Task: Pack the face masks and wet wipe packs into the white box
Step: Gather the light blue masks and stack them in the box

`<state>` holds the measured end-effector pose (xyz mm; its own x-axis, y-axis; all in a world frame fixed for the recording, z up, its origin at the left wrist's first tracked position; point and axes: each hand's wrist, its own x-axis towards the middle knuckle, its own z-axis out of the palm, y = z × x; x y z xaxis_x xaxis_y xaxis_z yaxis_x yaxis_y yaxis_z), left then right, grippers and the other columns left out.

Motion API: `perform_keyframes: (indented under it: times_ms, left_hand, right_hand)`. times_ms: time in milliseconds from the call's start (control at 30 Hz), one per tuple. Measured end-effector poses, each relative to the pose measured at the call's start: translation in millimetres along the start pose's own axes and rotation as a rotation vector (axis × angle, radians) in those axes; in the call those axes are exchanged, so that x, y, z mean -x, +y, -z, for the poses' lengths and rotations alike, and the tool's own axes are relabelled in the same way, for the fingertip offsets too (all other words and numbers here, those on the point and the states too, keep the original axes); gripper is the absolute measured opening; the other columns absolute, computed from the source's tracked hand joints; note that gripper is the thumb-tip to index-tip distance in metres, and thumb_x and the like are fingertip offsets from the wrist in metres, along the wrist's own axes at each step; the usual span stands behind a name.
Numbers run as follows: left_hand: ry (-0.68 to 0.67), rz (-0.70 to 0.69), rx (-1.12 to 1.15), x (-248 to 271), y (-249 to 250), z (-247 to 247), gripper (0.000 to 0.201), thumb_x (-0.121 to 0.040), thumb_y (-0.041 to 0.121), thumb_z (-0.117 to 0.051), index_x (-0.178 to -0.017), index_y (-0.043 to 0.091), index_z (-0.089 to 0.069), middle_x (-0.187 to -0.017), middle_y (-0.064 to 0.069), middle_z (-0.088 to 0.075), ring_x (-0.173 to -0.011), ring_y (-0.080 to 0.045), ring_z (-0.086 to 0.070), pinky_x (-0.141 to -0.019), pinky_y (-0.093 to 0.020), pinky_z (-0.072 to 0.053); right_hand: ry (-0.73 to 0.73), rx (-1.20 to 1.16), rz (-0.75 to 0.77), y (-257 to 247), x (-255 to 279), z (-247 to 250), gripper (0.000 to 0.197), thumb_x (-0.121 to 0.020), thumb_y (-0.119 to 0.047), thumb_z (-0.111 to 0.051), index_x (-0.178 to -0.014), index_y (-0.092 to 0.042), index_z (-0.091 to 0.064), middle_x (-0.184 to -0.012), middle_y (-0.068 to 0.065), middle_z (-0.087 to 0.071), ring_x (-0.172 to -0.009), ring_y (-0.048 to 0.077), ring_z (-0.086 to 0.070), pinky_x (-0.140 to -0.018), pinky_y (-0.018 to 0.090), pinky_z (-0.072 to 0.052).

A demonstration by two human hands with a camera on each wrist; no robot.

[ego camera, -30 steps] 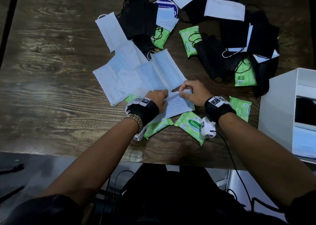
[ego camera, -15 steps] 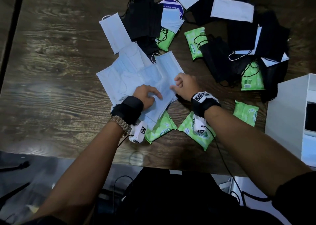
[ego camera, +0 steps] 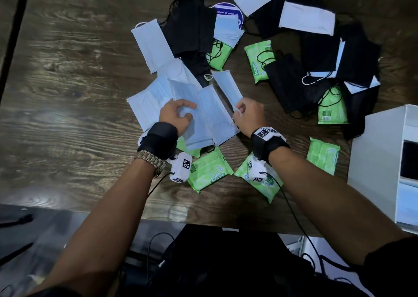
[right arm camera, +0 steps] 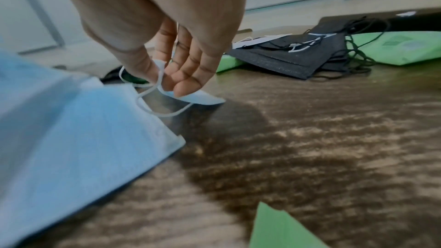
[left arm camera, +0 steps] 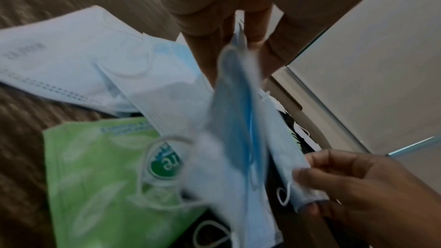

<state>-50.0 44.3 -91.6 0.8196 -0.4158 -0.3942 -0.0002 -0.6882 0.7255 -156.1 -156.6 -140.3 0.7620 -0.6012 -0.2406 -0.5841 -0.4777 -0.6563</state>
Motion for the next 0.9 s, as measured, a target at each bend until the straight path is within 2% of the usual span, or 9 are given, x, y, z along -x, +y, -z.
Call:
perform_keyframes:
  times_ms: [100,267,433,500,600,667,733,800,900]
  left_hand:
    - [-0.004,-0.034,0.031,-3.5,7.0,-11.5,0.011,-0.084,0.027,-0.066,-0.094,0.026,-0.071,-0.114,-0.005,-0.064,-0.107,-0.027,-0.059,-0.094,-0.033,-0.047]
    - [-0.013,0.012,0.154,-6.2,29.4,-31.8,0.048,-0.072,0.067,-0.065,-0.091,0.023,-0.068,-0.107,0.004,-0.067,-0.1,-0.012,-0.058,-0.087,-0.023,-0.042]
    - [-0.035,0.051,0.019,-7.2,36.6,-43.4,0.044,-0.081,0.051,-0.069,-0.099,0.012,-0.062,-0.097,-0.001,-0.063,-0.09,-0.018,-0.057,-0.08,-0.025,-0.041]
    - [0.008,0.058,0.003,-8.2,28.7,-43.9,0.039,-0.084,0.04,-0.068,-0.107,0.008,-0.063,-0.107,-0.008,-0.067,-0.101,-0.025,-0.061,-0.086,-0.027,-0.045]
    - [0.055,0.102,0.045,-5.9,18.4,-35.0,0.045,-0.086,0.031,-0.067,-0.124,0.009,-0.057,-0.121,-0.01,-0.064,-0.113,-0.027,-0.059,-0.095,-0.031,-0.046]
    - [0.089,0.1,0.08,-5.4,8.4,-25.2,0.057,-0.085,0.028,-0.067,-0.134,0.011,-0.044,-0.126,-0.011,-0.06,-0.112,-0.029,-0.059,-0.092,-0.032,-0.048]
    - [0.118,0.084,0.16,-3.9,-2.8,-15.3,0.067,-0.083,0.024,-0.068,-0.138,0.019,-0.03,-0.122,-0.01,-0.06,-0.106,-0.029,-0.061,-0.087,-0.032,-0.049]
    - [0.136,0.037,0.209,-1.3,-12.0,-4.6,0.081,-0.081,0.023,-0.068,-0.143,0.034,-0.017,-0.127,-0.01,-0.058,-0.108,-0.027,-0.061,-0.094,-0.036,-0.049]
    - [0.15,-0.091,0.152,3.3,-20.4,7.4,0.08,-0.084,0.01,-0.063,-0.147,0.036,-0.021,-0.145,0.007,-0.041,-0.122,-0.003,-0.044,-0.1,-0.016,-0.036]
  right_hand:
    - [0.082,-0.134,0.029,-10.2,10.4,15.1,0.008,-0.076,-0.005,-0.063,-0.08,-0.01,-0.067,-0.069,0.0,-0.061,-0.058,0.011,-0.051,-0.055,0.016,-0.04]
    - [-0.006,-0.148,0.323,-29.3,43.9,8.7,0.007,-0.072,-0.003,-0.066,-0.076,-0.008,-0.066,-0.072,0.003,-0.064,-0.06,0.013,-0.053,-0.058,0.025,-0.043]
    - [-0.144,-0.031,0.446,-24.4,53.0,-6.6,0.008,-0.072,-0.01,-0.063,-0.08,-0.011,-0.064,-0.08,0.004,-0.063,-0.07,0.023,-0.058,-0.063,0.037,-0.05]
    - [-0.197,-0.063,0.437,-23.9,53.8,-7.2,0.012,-0.077,-0.023,-0.068,-0.08,-0.012,-0.064,-0.076,0.002,-0.062,-0.066,0.02,-0.059,-0.062,0.034,-0.05]
    - [-0.131,-0.156,0.31,-21.4,52.0,-4.3,0.033,-0.085,-0.045,-0.068,-0.073,-0.014,-0.062,-0.068,-0.001,-0.062,-0.06,0.015,-0.057,-0.058,0.027,-0.046]
    - [-0.034,-0.125,0.178,-15.6,43.7,-3.3,0.032,-0.088,-0.041,-0.067,-0.074,-0.013,-0.062,-0.069,0.0,-0.062,-0.063,0.016,-0.055,-0.061,0.029,-0.046]
    - [-0.053,0.044,0.05,-11.5,34.2,-4.6,0.032,-0.086,-0.039,-0.071,-0.092,-0.009,-0.064,-0.09,0.007,-0.065,-0.084,0.023,-0.06,-0.074,0.036,-0.049]
    - [-0.161,0.249,-0.016,-11.7,28.8,-10.4,0.057,-0.081,-0.047,-0.074,-0.116,-0.006,-0.058,-0.116,0.014,-0.058,-0.108,0.032,-0.054,-0.086,0.04,-0.046]
    - [-0.19,0.418,0.037,-19.1,26.5,-22.1,0.07,-0.075,-0.056,-0.075,-0.12,-0.006,-0.055,-0.122,0.014,-0.051,-0.115,0.034,-0.05,-0.089,0.042,-0.044]
